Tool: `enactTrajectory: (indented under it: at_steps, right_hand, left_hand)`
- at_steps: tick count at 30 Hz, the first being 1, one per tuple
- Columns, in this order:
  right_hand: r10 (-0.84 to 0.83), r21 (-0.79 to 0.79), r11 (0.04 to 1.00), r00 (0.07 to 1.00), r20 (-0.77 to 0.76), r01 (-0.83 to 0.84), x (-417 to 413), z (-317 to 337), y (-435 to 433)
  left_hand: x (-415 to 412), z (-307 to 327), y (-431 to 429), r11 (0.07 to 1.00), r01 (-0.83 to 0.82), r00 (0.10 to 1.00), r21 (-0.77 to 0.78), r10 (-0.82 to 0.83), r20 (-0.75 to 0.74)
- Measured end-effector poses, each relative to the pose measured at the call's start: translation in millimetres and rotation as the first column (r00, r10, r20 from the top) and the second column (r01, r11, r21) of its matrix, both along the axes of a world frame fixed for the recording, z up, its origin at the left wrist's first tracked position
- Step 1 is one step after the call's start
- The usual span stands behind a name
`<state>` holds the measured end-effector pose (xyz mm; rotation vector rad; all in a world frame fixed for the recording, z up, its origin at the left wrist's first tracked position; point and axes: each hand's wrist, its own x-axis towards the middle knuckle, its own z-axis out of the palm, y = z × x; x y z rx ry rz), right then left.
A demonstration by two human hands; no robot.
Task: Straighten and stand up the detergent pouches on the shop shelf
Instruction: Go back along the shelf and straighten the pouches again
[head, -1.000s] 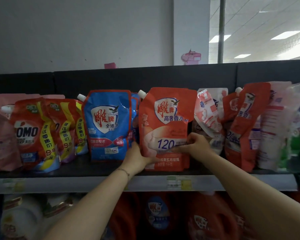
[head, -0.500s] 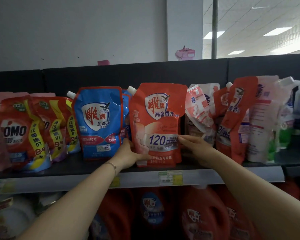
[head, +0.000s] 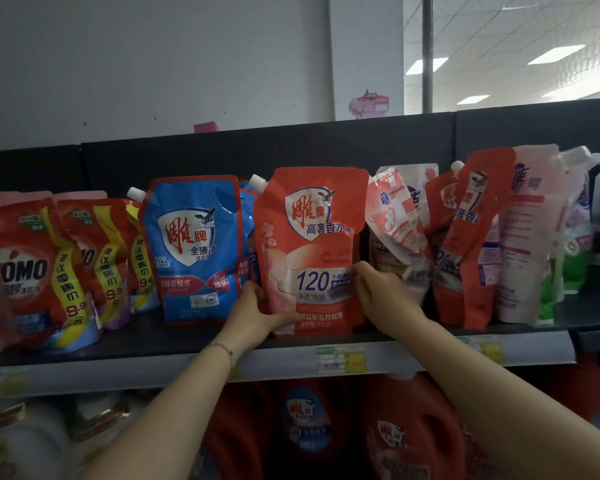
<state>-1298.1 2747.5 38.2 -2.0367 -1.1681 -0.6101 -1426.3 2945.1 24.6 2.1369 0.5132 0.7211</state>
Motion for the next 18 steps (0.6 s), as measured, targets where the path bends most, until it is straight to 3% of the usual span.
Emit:
enactTrajectory:
  at_steps: [3,8,12,15,18]
  right_hand:
    - [0.088,0.141,0.988,0.978,-0.188,-0.061,2,3,3]
    - [0.054,0.234,0.971,0.914,-0.402,0.045,6,6,11]
    - [0.2,0.392,0.914,0.723,-0.661,0.106,11,-2,16]
    - [0.295,0.468,0.873,0.614,-0.732,0.138,15,-6,17]
    - [0.301,0.481,0.863,0.608,-0.734,0.153,16,-7,18]
  left_hand:
    - [0,1,-2,1.0,-0.004,1.0,0.003,0.004,0.015]
    - [1,1,-1,1.0,0.005,1.0,-0.02,-0.004,0.003]
    - [2,-1,1,1.0,-0.011,1.0,-0.025,0.011,0.009]
    - [3,-1,0,1.0,-0.018,1.0,-0.021,0.018,0.014]
    - [3,-2,0,0.999,-0.025,0.999,-0.027,0.026,0.02]
